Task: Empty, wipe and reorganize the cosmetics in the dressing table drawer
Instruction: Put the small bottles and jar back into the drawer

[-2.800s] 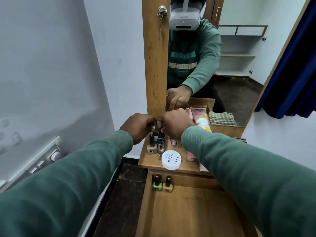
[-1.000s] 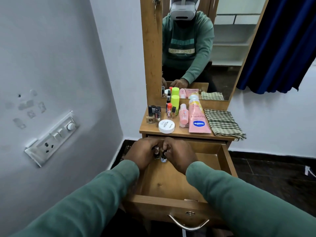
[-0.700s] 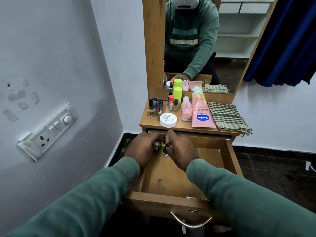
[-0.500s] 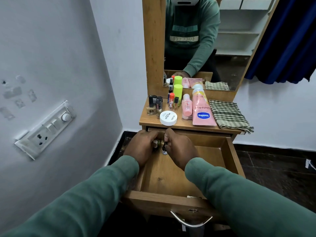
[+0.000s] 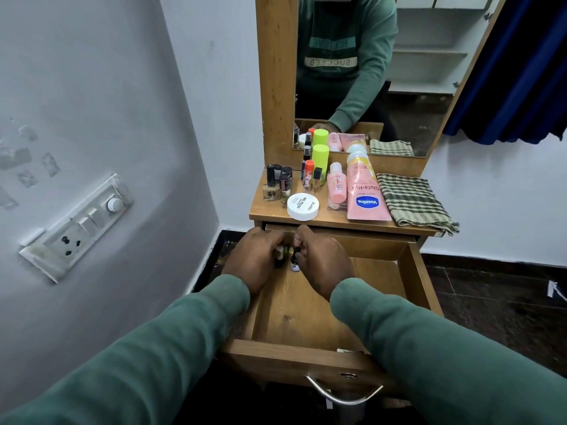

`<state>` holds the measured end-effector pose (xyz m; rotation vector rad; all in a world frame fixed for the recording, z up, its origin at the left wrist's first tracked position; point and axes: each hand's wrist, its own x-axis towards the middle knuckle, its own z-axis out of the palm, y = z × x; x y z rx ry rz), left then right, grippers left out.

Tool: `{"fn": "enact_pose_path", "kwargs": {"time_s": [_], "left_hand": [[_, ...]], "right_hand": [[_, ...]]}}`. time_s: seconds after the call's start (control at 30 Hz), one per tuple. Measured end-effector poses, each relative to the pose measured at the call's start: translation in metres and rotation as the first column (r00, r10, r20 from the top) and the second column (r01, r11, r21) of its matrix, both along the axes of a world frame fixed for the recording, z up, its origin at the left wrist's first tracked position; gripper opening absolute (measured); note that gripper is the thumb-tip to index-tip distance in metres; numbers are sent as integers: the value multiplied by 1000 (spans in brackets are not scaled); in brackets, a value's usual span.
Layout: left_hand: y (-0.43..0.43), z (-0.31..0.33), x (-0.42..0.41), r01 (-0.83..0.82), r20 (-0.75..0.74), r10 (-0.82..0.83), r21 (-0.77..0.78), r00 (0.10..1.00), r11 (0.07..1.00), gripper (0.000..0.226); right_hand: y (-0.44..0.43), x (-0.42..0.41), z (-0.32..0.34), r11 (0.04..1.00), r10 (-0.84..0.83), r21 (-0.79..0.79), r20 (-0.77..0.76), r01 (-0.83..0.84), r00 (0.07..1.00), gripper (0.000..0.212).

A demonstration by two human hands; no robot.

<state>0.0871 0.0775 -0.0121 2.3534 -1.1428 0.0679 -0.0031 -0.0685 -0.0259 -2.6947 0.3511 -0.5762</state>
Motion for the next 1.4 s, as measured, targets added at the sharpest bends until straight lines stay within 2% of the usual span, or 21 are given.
{"fn": "enact_pose_path", "kwargs": {"time_s": [0.2, 0.5, 0.77, 0.93, 1.0, 1.1, 1.23, 1.4], "left_hand": [[-1, 1, 0, -12, 29, 12, 13, 1000, 1000, 33], [3, 7, -6, 6, 75, -7, 9, 997, 1000, 27], [9, 34, -15, 4, 120, 6, -78, 993, 997, 22], [-1, 86, -4, -38, 158, 78, -241, 984, 970, 11], [-6, 105, 10, -84, 133, 132, -316, 982, 945, 10], [-14, 122, 32, -178, 58, 214, -374, 975, 910, 20], [-23, 120, 53, -217, -24, 222, -342, 975, 914, 29], [-30, 104, 60, -180, -56, 171, -318, 984, 931, 27]], "right_hand": [[-1, -4, 4, 999, 7, 34, -26, -6, 1000, 23], [-4, -15, 10, 998, -8, 54, -27, 9, 1000, 22], [-5, -20, 46, 1000, 10, 20, 15, -10, 1000, 15], [-7, 0, 103, 1000, 6, 12, 176, -8, 984, 15], [-12, 14, 126, 999, -14, 46, 199, 5, 980, 15], [-21, 36, 149, 994, -67, 95, 161, 52, 985, 15], [-26, 60, 150, 994, -82, 76, 54, 77, 995, 21], [-26, 75, 127, 997, -71, 23, 25, 70, 997, 19]]}}
